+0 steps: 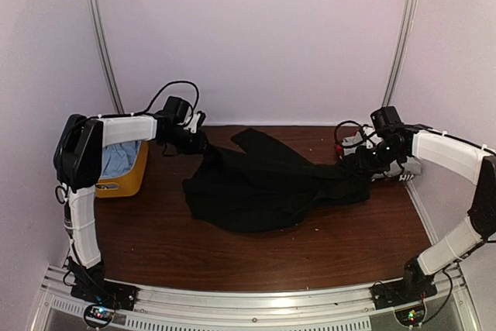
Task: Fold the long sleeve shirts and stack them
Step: Place the crumpled shirt at the center of the board, then pick up the crumpled shirt from the center of the board, then place the corner of the shirt at the center of the board.
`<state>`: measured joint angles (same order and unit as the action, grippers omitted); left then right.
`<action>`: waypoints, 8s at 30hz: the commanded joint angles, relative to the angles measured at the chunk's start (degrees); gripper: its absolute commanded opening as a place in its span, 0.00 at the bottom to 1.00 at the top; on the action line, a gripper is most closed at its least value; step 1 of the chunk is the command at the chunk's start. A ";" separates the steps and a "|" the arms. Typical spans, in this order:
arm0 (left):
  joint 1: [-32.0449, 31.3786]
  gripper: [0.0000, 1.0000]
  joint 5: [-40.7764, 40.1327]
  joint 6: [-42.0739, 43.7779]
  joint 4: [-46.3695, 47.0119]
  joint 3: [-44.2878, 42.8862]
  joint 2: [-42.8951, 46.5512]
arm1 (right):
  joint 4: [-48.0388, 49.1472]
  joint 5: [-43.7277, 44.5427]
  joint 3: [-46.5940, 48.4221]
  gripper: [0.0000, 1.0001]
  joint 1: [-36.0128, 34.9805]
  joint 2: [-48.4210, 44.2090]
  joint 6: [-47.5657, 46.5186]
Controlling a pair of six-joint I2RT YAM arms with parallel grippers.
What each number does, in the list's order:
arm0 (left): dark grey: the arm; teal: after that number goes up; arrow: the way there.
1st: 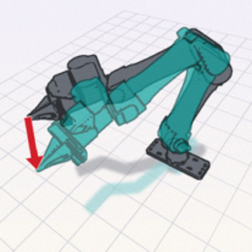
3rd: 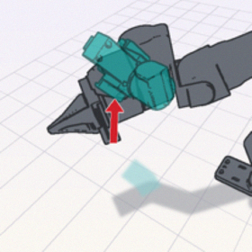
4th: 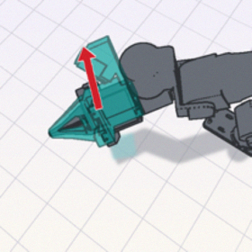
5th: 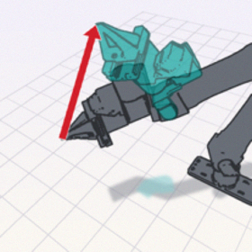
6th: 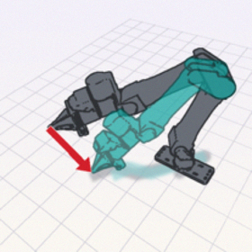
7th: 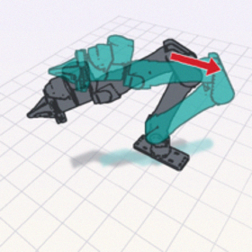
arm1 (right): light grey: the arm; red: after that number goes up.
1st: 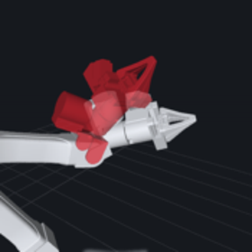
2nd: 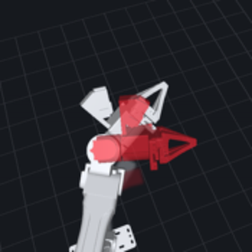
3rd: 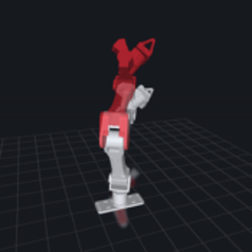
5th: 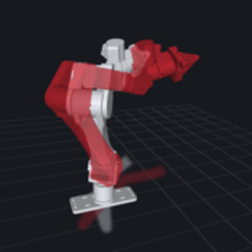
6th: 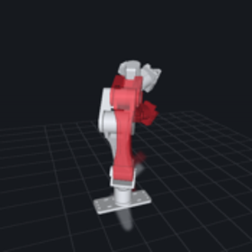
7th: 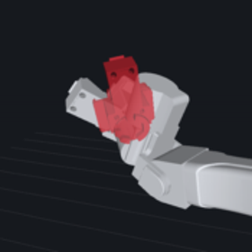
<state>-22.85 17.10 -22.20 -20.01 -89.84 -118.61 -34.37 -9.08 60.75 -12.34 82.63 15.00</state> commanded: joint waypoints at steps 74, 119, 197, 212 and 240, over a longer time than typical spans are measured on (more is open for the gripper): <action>-12.74 0.66 -14.05 -0.04 13.80 41.71 31.41 | 38.62 4.47 -33.14 0.65 -13.62 -11.08 33.11; -13.40 0.81 -2.46 3.59 16.81 44.90 33.69 | -0.21 1.83 -9.57 0.00 -4.28 -19.55 7.32; -4.84 0.00 -3.74 -6.65 9.26 33.07 50.92 | -1.59 -5.31 2.36 0.00 -0.91 -17.00 0.65; -2.11 0.00 -10.11 0.25 1.53 6.45 49.09 | -3.85 -21.55 23.98 0.00 -0.11 -18.61 -1.70; -29.32 0.00 4.01 -7.77 0.99 54.56 46.05 | -3.24 -0.63 9.12 0.00 4.56 -27.62 8.19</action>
<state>-48.45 18.09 -28.91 -21.19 -34.83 -68.05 -38.17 -18.44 69.97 -8.27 57.01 21.67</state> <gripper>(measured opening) 0.009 0.007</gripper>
